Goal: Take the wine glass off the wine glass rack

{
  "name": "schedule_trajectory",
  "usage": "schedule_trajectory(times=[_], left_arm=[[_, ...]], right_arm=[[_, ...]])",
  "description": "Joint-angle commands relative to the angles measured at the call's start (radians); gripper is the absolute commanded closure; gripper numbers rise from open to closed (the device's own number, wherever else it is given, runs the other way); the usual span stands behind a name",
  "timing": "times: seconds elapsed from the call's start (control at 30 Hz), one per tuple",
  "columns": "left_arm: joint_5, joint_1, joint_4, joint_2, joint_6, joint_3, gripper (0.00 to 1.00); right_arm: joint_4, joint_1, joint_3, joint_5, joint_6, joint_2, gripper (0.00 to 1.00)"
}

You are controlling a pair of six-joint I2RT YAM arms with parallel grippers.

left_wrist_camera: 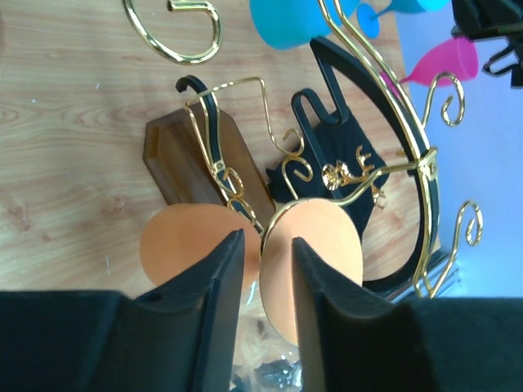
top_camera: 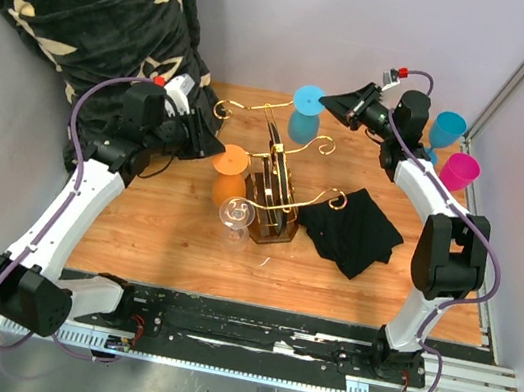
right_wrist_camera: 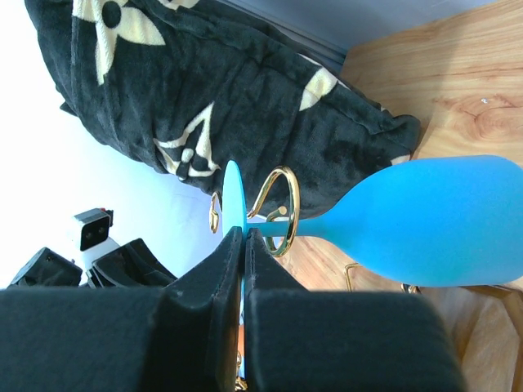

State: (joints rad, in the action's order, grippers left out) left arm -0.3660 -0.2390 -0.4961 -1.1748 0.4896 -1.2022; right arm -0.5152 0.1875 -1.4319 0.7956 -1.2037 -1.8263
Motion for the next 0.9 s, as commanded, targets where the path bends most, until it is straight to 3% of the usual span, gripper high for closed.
schedule_trajectory(times=[0.0,0.2,0.67,0.87], left_arm=[[-0.073,-0.004,-0.017,-0.009,0.001,0.005,0.74],[-0.114,-0.003,-0.011,-0.005,0.001,0.007,0.99],[0.007,0.003,-0.045,0.031,-0.015,-0.014,1.00],[0.018,0.085,-0.061,0.069,-0.015,-0.008,0.99]], right_arm=[[-0.017,0.013,-0.041,0.026,0.007,-0.007,0.99],[-0.018,0.013,-0.042,0.026,0.004,-0.004,0.99],[-0.076,0.004,-0.100,0.033,-0.057,-0.029,0.99],[-0.075,0.003,-0.110,0.036,-0.056,-0.034,0.99]])
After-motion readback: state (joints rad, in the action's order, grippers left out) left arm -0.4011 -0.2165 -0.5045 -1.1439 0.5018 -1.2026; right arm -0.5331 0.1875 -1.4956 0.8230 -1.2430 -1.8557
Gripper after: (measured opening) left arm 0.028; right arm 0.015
